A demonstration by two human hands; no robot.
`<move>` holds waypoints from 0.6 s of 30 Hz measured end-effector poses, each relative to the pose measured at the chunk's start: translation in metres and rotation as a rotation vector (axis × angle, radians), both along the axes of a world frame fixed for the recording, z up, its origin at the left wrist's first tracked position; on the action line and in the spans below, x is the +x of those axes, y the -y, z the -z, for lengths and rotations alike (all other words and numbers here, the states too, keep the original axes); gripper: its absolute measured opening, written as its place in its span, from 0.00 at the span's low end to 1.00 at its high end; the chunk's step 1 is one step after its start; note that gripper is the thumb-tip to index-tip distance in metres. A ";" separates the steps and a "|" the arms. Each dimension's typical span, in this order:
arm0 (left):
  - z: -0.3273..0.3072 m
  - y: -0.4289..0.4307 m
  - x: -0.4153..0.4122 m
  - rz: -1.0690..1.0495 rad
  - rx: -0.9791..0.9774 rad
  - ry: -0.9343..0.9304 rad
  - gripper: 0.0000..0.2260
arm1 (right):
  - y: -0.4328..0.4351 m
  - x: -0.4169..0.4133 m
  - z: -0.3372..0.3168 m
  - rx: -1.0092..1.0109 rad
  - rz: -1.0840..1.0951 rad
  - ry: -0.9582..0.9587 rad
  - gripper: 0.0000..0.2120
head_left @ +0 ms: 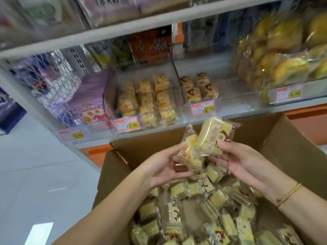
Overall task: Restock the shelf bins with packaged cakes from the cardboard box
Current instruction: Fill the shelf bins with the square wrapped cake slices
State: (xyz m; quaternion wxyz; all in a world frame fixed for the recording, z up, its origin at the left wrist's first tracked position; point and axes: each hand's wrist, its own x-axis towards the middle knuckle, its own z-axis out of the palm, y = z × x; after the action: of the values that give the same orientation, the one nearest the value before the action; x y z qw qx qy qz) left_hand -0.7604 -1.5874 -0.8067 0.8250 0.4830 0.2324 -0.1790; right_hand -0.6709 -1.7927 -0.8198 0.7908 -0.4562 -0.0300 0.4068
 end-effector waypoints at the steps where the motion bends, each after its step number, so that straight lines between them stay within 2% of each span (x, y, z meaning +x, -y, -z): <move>1: -0.004 0.002 0.000 0.027 0.062 0.042 0.20 | -0.003 0.000 -0.006 0.006 0.018 0.016 0.24; 3: -0.010 0.003 0.001 0.077 0.158 0.140 0.23 | -0.008 0.004 -0.018 0.007 0.009 0.068 0.22; 6: -0.019 0.002 0.005 0.023 0.198 0.196 0.24 | -0.016 0.013 -0.035 0.010 -0.021 0.106 0.25; 11: -0.028 -0.006 0.013 -0.164 0.155 0.269 0.27 | -0.033 0.036 -0.056 0.080 -0.029 0.075 0.17; 13: -0.033 -0.013 0.016 -0.246 0.140 0.272 0.25 | -0.039 0.048 -0.061 0.083 -0.017 0.087 0.17; 16: -0.040 -0.027 0.019 -0.396 0.113 0.261 0.21 | -0.043 0.073 -0.067 0.012 0.029 0.155 0.19; 18: -0.043 -0.037 0.022 -0.477 0.113 0.254 0.22 | -0.042 0.096 -0.069 -0.070 0.053 0.235 0.20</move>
State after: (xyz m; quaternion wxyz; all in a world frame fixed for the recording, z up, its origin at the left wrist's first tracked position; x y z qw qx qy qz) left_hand -0.7382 -1.5502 -0.7639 0.8380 0.4787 0.2440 0.0954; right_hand -0.5750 -1.7508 -0.7506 0.7761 -0.5285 -0.0960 0.3302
